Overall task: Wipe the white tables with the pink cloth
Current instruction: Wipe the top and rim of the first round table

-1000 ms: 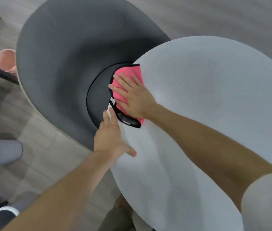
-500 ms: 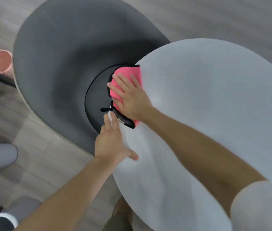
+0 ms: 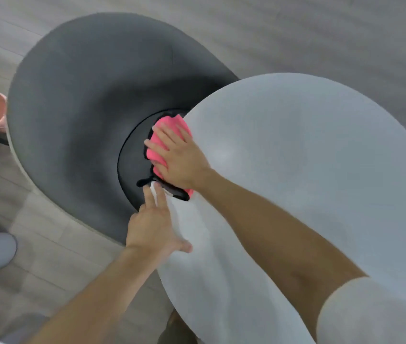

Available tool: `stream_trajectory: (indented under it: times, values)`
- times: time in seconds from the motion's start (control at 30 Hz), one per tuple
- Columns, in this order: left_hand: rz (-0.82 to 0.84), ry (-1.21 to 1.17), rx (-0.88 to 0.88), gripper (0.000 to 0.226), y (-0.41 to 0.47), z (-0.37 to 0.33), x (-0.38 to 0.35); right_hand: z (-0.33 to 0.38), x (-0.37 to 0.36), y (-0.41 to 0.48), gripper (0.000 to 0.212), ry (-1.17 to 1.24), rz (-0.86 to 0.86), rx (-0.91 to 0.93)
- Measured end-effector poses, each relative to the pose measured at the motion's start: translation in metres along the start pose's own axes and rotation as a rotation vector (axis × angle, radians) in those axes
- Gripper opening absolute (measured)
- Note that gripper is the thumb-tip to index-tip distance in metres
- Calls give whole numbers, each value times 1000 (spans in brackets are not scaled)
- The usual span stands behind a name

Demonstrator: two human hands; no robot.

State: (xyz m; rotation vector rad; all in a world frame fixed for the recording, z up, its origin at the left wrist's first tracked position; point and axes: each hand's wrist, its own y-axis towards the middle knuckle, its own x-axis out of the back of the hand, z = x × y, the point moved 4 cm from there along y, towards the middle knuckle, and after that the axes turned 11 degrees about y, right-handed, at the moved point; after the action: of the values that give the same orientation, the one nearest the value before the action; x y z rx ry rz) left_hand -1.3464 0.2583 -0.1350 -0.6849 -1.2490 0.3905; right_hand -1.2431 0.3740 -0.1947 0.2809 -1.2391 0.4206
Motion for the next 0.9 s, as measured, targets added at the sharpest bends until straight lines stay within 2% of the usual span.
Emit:
stream_trajectory:
  times: [0.07,0.1,0.17,0.2,0.23,0.33,0.43,0.5,0.67,0.73,0.8,0.9]
  values:
    - [37,208,-29,163,2,0,18,-29,7,-14,59,34,-46,50]
    - [32,298,-35,146,8,-1,28,-59,14,-28,60,56,-102,-14]
    - [-55,337,-76,96,23,-9,52,-133,33,-75,67,60,-170,-320]
    - [-112,325,-89,88,30,-16,66,-170,44,-108,72,44,-161,-502]
    - [-152,326,-109,95,39,-25,78,-202,56,-146,79,31,-137,-662]
    - [-204,301,-179,145,66,-59,99,-258,78,-239,99,91,-92,-1023]
    - [-174,275,-200,167,88,-80,109,-257,77,-237,108,116,-128,-1214]
    - [-130,286,-215,172,96,-92,106,-241,74,-192,105,95,-139,-1165]
    - [-71,338,-190,178,103,-104,95,-191,56,-54,89,53,-58,-601]
    - [-78,358,-186,179,105,-105,95,-194,55,-47,80,46,-45,-497]
    - [-78,364,-195,179,106,-106,94,-225,63,-88,75,39,-70,-536]
    - [-116,374,-193,179,105,-103,95,-292,85,-219,81,70,-125,-925]
